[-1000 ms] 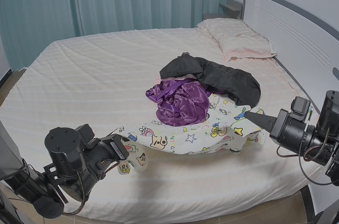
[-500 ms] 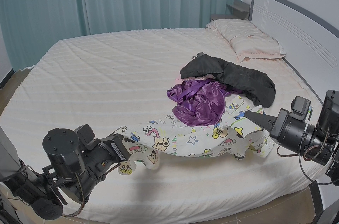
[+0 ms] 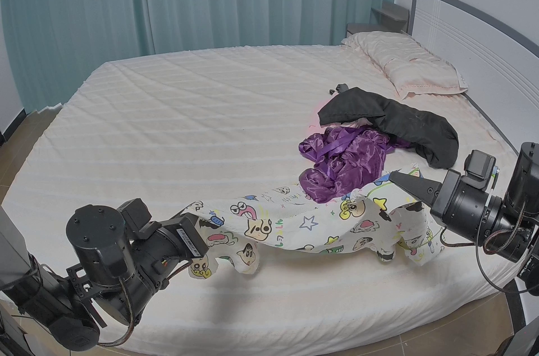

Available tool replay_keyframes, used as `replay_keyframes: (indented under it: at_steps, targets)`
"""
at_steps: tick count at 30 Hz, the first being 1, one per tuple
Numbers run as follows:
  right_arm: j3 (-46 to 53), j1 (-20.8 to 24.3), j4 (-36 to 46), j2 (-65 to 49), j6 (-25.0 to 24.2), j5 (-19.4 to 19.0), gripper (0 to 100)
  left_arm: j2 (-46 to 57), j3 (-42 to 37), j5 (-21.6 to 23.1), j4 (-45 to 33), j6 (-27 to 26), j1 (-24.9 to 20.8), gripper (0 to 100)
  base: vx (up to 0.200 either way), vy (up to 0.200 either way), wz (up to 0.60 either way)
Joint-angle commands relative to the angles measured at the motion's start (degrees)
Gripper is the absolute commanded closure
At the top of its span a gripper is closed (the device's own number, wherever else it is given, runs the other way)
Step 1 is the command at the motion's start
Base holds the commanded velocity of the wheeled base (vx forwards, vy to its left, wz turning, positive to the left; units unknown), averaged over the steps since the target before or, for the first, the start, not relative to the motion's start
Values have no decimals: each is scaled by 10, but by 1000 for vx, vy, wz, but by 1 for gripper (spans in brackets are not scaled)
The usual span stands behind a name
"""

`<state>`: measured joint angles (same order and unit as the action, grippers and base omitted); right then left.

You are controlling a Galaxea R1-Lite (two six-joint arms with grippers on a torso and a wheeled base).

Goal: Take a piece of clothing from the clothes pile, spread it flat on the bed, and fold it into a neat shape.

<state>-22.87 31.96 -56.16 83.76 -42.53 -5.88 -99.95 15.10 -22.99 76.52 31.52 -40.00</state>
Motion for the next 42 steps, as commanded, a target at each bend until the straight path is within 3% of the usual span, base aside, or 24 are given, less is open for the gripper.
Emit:
replay_keyframes:
  at_steps: [1,42]
  targets:
    - [0,0,0,0,0,0,100,1,0,0,0,0,-1,100,0,200,0]
    - [-2,0,-1,-2,0,1,100,3,-2,0,0,1,-7,100,0,195,0]
